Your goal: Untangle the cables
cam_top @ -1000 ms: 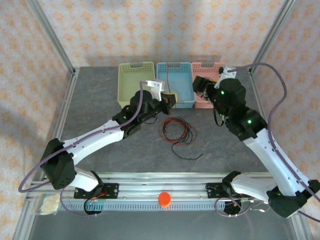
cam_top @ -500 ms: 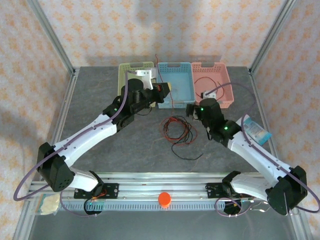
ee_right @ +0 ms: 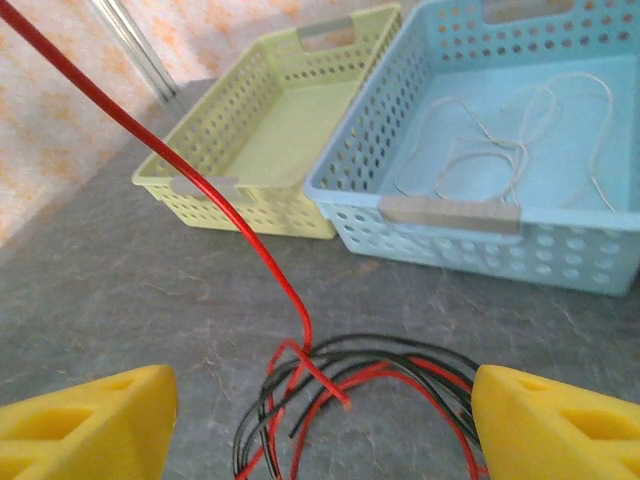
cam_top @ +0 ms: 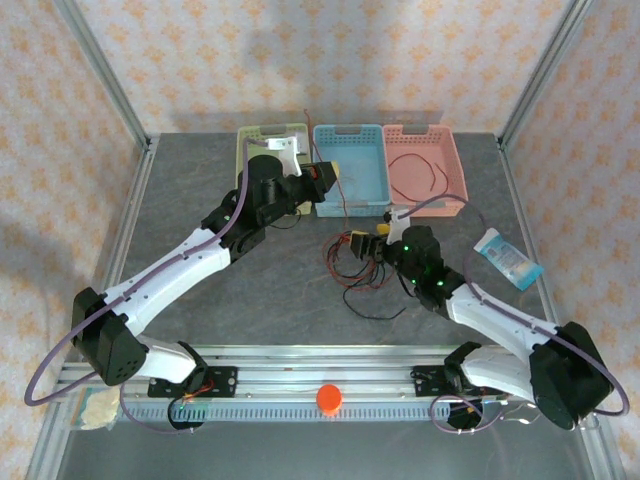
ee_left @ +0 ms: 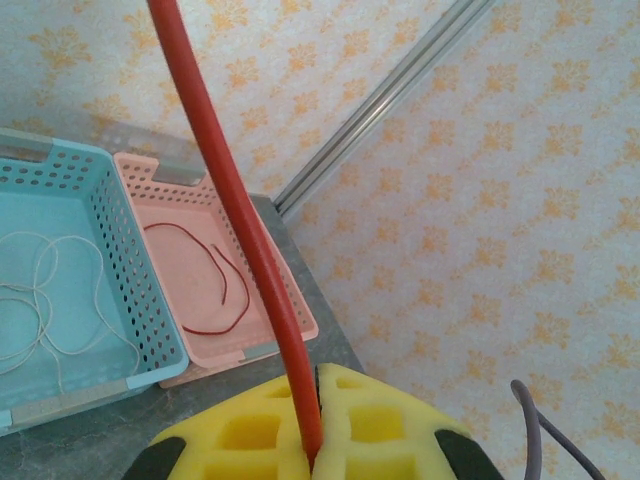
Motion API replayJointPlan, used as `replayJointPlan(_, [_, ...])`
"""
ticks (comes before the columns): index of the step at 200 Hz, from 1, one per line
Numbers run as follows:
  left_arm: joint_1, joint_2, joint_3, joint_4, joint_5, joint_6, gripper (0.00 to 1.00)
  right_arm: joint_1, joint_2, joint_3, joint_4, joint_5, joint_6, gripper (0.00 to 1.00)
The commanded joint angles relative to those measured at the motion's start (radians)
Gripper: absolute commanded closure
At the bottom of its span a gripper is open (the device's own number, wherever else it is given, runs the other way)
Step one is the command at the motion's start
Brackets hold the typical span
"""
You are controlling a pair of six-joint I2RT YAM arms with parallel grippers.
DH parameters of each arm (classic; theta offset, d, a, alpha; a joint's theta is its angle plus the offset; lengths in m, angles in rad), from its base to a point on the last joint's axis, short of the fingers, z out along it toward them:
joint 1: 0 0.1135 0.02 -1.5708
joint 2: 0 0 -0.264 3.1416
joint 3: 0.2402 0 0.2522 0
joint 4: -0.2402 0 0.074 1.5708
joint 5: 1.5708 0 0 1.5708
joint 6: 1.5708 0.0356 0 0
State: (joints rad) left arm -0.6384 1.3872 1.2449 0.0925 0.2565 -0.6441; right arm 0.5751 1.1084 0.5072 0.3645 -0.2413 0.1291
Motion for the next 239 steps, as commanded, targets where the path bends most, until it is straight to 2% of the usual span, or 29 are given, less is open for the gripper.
replayJointPlan(1, [0.011,-0.034,0.047,-0.012,0.027,-0.014,1.00,-0.003,0.040,-0.003,0.177,-0.054,-0.057,0.24])
replayJointPlan(50, [0.011,-0.028,0.053,-0.013,0.043,-0.016,1.00,-0.007,0.184,0.028,0.294,-0.090,-0.084,0.26])
replayJointPlan(85, [0.011,-0.028,0.056,-0.020,0.046,-0.015,1.00,-0.027,0.263,0.049,0.372,-0.088,-0.065,0.35])
replayJointPlan(125, [0.011,-0.036,0.052,-0.025,0.044,-0.014,1.00,-0.033,0.293,0.084,0.395,-0.094,-0.078,0.42])
replayJointPlan(184, [0.011,-0.034,0.050,-0.022,0.048,-0.015,1.00,-0.034,0.290,0.121,0.398,-0.157,-0.118,0.46])
replayJointPlan(239, [0.011,-0.032,0.042,-0.025,0.043,-0.016,1.00,-0.034,0.281,0.134,0.392,-0.186,-0.126,0.66])
